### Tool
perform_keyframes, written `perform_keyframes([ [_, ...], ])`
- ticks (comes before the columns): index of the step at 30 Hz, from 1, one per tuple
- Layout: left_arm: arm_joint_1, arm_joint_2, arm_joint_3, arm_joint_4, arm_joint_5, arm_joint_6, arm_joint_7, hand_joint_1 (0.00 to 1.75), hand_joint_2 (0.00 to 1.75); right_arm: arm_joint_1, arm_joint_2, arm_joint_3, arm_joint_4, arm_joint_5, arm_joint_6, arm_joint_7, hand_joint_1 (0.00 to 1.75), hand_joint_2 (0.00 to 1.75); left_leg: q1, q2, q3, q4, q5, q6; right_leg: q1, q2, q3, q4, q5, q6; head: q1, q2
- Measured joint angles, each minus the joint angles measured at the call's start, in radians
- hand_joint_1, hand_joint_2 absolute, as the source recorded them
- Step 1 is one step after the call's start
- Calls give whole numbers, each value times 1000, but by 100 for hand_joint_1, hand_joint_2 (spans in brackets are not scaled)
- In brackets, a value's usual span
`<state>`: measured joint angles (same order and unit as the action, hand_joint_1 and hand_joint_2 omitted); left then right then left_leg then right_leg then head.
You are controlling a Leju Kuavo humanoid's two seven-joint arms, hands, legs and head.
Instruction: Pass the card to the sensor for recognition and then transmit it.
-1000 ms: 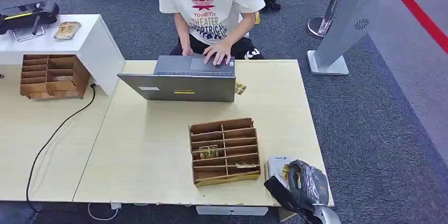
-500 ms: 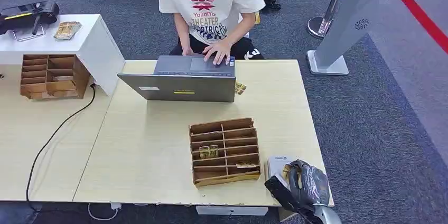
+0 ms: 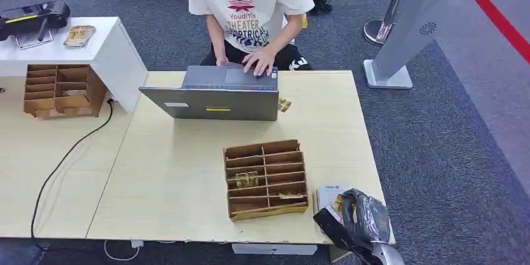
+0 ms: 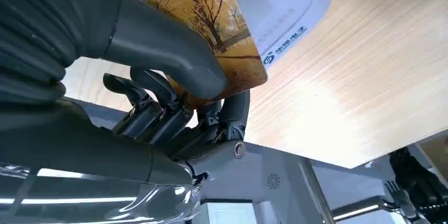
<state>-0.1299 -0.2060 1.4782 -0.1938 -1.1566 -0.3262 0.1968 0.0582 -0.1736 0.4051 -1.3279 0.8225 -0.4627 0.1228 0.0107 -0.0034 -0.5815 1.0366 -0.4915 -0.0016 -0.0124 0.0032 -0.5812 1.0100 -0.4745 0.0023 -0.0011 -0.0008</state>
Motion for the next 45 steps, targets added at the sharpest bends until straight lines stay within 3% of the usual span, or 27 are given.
perform_keyframes([
  [45, 0, -2, 0, 0, 3, 4, 0, 0, 0, 2, -2, 4, 0, -6, -13, -1, 175, 175, 0, 0, 0, 0, 0, 1, 0, 0, 0, 0, 0, 0, 0, 0],
])
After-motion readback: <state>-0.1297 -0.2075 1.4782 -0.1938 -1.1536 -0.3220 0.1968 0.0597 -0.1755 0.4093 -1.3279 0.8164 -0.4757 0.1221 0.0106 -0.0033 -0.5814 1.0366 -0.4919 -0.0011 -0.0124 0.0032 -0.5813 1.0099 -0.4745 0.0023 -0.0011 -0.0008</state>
